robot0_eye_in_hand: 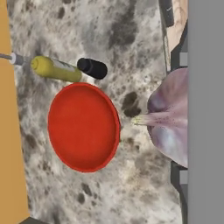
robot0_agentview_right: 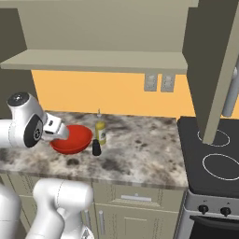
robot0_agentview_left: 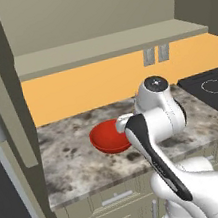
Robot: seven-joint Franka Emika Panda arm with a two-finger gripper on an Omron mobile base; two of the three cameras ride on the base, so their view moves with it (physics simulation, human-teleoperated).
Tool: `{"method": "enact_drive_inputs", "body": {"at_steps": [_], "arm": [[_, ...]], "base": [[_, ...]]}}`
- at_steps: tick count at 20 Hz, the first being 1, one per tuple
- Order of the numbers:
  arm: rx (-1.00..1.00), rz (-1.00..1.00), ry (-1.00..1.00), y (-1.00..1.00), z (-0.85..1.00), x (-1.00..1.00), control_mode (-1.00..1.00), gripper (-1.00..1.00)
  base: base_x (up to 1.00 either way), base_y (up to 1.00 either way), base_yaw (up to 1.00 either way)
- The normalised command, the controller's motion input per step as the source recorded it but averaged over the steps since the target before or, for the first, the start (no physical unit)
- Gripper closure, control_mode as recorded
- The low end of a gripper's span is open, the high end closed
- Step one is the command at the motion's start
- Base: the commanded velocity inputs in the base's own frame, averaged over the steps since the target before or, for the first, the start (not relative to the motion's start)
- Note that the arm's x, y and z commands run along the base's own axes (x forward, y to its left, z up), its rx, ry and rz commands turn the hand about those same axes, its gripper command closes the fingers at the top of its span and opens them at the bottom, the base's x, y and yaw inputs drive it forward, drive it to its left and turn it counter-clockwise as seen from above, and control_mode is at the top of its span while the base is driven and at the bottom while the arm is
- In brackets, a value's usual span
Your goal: Retrieve the bottle and the shaker from the cabinet and place them next to the mixing bowl on the counter. Then add garlic from the fridge to the mixing bowl.
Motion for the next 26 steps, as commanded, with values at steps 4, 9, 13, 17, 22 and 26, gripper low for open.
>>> {"method": "enact_drive_inputs", "body": {"at_steps": [4, 9, 13, 17, 22, 26], "arm": [[0.00, -0.09, 0.00, 0.00, 0.00, 0.42, -1.00, 1.00], [0.00, 0.00, 0.01, 0.00, 0.00, 0.68, -1.00, 1.00], [0.00, 0.13, 0.06, 0.00, 0.00, 0.33, -1.00, 1.00], [0.00, 0.22, 0.09, 0.00, -0.01, 0.29, -1.00, 1.00], [0.00, 0.13, 0.05, 0.14, -0.16, 0.14, -1.00, 1.00], [-0.01, 0.00, 0.00, 0.06, -0.36, 0.03, -1.00, 1.00]], "base": [[0.00, 0.00, 0.00], [0.00, 0.00, 0.00], [0.00, 0.00, 0.00], [0.00, 0.00, 0.00], [0.00, 0.00, 0.00], [0.00, 0.00, 0.00]]}}
